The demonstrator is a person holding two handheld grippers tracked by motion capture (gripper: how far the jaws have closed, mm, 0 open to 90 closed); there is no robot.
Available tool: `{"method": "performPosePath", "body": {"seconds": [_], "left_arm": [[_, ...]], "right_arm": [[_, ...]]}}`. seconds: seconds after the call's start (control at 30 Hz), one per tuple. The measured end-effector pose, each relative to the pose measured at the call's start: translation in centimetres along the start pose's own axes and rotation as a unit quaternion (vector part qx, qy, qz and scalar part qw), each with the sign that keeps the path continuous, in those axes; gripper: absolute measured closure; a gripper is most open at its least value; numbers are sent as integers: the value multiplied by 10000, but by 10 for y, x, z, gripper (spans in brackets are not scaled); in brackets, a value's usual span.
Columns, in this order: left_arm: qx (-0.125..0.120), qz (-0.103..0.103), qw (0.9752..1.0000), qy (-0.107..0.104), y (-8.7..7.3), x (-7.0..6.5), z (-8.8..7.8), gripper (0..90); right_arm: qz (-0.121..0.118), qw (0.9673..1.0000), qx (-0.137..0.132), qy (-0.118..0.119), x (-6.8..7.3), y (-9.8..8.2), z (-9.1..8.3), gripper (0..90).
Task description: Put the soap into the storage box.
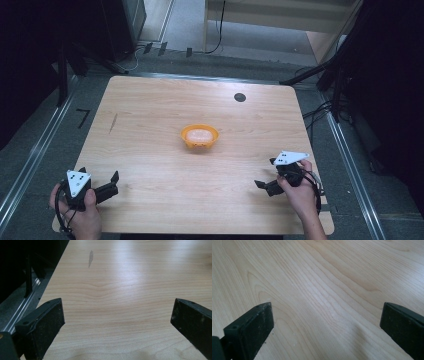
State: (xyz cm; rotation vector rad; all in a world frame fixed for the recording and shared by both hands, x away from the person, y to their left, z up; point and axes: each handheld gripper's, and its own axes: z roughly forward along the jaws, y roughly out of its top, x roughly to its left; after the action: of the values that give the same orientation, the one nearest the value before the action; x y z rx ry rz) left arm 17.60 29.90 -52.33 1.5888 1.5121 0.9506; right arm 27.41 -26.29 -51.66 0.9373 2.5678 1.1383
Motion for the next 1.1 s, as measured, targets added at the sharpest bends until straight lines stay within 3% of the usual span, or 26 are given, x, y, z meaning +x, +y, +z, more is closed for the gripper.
{"method": "performPosePath", "body": {"seconds": [0.67, 0.87, 1.1], "left_arm": [[8, 24, 10000, -14, 0, -1, 0, 0], [-8, -75, 10000, -35, 0, 1, 0, 0], [18, -31, 10000, -14, 0, -1, 0, 0]], "right_arm": [[325, 9990, -234, -198, -7, -43, -25, 0], [438, 9980, -369, -272, -9, -58, -39, 0], [649, 9954, -568, -419, -17, -86, -57, 0]]}}
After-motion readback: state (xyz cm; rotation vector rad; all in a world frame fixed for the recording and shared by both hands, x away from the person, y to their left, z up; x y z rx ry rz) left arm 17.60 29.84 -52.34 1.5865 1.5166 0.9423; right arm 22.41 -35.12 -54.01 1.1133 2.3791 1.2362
